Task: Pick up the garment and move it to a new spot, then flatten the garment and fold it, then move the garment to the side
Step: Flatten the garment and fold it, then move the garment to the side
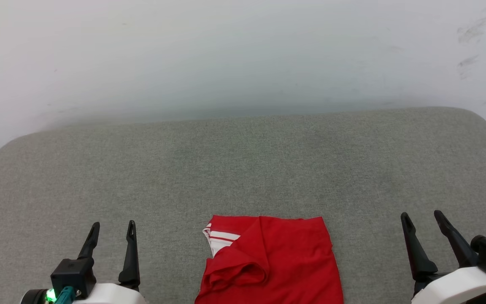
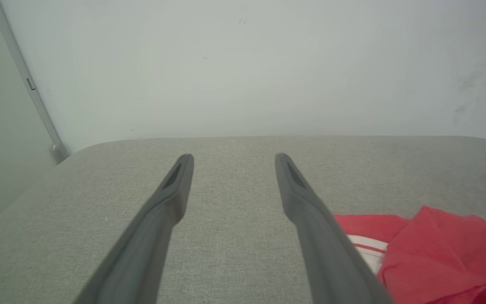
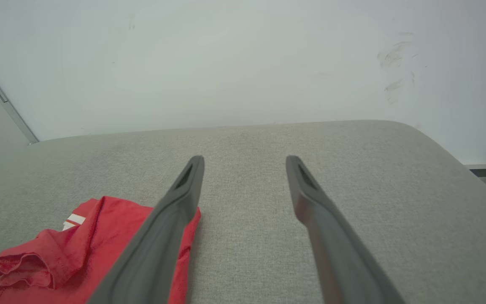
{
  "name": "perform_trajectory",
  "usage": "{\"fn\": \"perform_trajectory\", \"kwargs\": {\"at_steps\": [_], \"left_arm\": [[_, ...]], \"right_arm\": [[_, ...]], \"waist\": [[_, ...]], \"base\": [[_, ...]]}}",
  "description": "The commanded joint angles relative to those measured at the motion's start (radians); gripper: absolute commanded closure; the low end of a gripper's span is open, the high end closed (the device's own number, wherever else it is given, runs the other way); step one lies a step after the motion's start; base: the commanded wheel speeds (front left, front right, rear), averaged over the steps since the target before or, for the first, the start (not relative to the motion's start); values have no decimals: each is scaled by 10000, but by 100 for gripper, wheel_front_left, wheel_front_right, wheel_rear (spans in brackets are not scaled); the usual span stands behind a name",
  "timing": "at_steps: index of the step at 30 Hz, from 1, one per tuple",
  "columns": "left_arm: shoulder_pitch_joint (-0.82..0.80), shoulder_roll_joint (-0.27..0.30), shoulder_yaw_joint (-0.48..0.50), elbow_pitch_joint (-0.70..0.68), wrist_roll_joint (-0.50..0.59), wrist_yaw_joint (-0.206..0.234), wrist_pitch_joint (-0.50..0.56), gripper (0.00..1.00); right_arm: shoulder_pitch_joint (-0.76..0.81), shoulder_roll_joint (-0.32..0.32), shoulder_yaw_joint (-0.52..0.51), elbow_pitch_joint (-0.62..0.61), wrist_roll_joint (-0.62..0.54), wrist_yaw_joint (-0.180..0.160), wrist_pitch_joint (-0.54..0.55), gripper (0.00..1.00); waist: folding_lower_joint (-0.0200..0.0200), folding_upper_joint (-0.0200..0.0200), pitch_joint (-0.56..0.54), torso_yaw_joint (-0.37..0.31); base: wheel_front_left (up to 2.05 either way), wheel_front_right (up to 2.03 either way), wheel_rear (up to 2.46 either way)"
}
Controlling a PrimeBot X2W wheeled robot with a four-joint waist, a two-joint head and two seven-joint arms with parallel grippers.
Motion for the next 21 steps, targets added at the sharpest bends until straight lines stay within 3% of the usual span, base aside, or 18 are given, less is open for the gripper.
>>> {"fn": "perform_trajectory", "kwargs": {"at_steps": [1, 12, 16, 21], "left_arm": [[86, 38, -31, -56, 44, 51, 27, 0], [-65, 78, -66, -83, 2, 36, 49, 0], [-281, 30, -55, -169, 100, -3, 10, 0], [-765, -146, -222, -350, 303, -188, -26, 0]], "right_arm": [[143, 76, -19, -105, -2, -4, -14, 0], [92, 217, -263, -182, 100, -4, 253, 0], [163, 51, -531, 121, 1041, -4, 993, 0], [-18, -824, -618, 793, 2583, -4, 2368, 0]], "waist": [[1, 0, 1, 0], [1, 0, 43, 24], [1, 0, 220, 236], [1, 0, 833, 713]], "base": [[0, 0, 0], [0, 0, 0], [0, 0, 0], [0, 0, 0]]}}
